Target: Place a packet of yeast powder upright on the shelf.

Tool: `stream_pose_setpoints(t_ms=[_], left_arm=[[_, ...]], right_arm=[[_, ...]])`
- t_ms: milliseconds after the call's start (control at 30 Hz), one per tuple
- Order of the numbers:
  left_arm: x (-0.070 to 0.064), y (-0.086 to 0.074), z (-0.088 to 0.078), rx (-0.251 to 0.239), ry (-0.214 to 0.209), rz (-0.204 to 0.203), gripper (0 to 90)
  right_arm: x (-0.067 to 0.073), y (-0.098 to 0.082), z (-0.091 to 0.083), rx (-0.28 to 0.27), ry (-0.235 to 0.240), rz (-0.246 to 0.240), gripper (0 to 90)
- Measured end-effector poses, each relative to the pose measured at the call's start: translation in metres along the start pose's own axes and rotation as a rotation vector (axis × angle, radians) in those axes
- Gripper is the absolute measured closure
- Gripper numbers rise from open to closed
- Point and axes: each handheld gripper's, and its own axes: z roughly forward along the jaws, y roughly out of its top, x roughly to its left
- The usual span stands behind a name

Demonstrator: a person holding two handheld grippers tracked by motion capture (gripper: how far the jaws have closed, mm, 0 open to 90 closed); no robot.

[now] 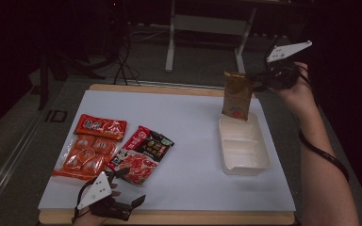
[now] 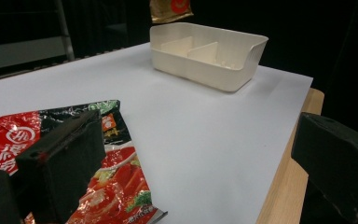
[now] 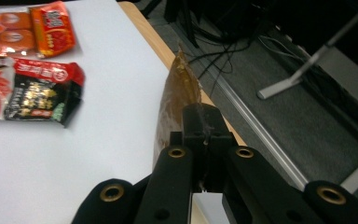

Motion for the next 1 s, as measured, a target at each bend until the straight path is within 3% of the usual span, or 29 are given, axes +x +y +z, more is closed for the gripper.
stream_pose_setpoints(t_ms=[167, 300, 567, 733, 800, 1000], left_arm=[[0.0, 0.0, 0.0, 0.002, 0.001, 0.0, 3.3], [0.0, -0.001, 0.0, 0.004, 0.0, -0.002, 3.3], [0.0, -0.001, 0.001, 0.007, -0.001, -0.003, 3.3], [0.0, -0.001, 0.0, 0.005, 0.001, -0.005, 3.3], [-0.001, -0.001, 0.0, 0.007, 0.001, -0.004, 3.3], [-0.001, -0.001, 0.0, 0.006, -0.001, -0.003, 3.3]], right_arm=[[-0.01, -0.017, 0.011, 0.016, 0.01, 0.04, 90.0], [-0.014, -0.027, 0.021, 0.044, -0.009, 0.049, 90.0], [-0.018, -0.04, 0.041, 0.041, -0.035, 0.059, 90.0], [-0.019, -0.044, 0.047, 0.031, -0.024, 0.056, 90.0], [-0.019, -0.048, 0.052, 0.016, -0.004, 0.076, 90.0], [-0.015, -0.063, 0.064, 0.044, 0.012, 0.104, 90.0]])
